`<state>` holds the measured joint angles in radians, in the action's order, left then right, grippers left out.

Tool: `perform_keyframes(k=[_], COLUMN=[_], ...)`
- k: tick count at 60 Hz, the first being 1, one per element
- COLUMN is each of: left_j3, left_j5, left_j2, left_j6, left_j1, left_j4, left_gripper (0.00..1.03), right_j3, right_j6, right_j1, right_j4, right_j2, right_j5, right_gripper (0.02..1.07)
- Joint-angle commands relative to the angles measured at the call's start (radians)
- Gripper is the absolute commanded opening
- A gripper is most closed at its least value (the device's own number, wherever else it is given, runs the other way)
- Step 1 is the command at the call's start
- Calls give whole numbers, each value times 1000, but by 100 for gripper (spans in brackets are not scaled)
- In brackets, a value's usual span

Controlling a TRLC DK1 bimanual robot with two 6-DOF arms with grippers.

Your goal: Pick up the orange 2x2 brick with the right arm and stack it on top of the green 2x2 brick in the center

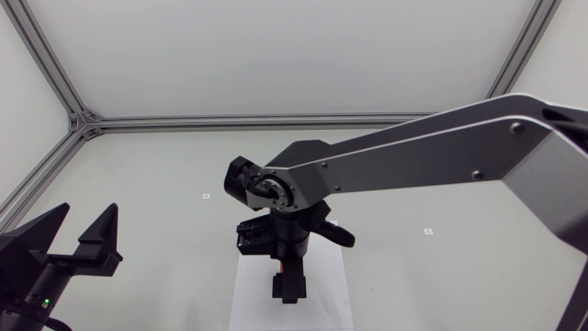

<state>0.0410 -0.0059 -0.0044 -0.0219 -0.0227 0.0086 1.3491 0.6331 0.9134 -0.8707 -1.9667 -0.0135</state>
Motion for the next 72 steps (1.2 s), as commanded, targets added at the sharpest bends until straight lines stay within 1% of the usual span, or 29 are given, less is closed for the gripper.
perform_keyframes(k=[1, 12, 24, 27, 33, 39, 45, 49, 57, 62, 67, 69, 72], left_j3=[-41, -41, -41, -41, -41, -41, -41, -41, -41, -41, -41, -41, -41], left_j5=[4, 4, 4, 4, 4, 4, 4, 4, 4, 4, 4, 6, 4], left_j2=[-8, -8, -8, -8, -8, -8, -8, -8, -8, -8, -8, -8, -8], left_j6=[13, 13, 13, 13, 13, 13, 13, 13, 13, 13, 13, 13, 13], left_j1=[3, 3, 3, 3, 3, 3, 3, 3, 3, 3, 3, 3, 3], left_j4=[-15, -15, -13, -15, -15, -13, -15, -15, -15, -13, -15, -15, -15], left_gripper=[99, 99, 99, 99, 99, 99, 99, 99, 99, 99, 99, 99, 99], right_j3=[-11, -2, 13, 2, -25, -56, -93, -136, -234, -306, -366, -403, -433], right_j6=[7, -12, -56, -67, -84, -119, -153, -170, -223, -217, -187, -170, -164], right_j1=[-7, -11, -22, -31, -82, -177, -252, -309, -424, -492, -558, -613, -659], right_j4=[-33, -99, -197, -202, -203, -218, -220, -206, -156, -85, -33, 10, 35], right_j2=[60, 184, 368, 424, 532, 637, 709, 769, 868, 931, 1000, 1037, 1065], right_j5=[7, 20, 12, 9, 6, -57, -77, -100, -88, -42, -39, -42, -51], right_gripper=[103, 103, 103, 103, 103, 103, 103, 103, 103, 103, 103, 103, 103])
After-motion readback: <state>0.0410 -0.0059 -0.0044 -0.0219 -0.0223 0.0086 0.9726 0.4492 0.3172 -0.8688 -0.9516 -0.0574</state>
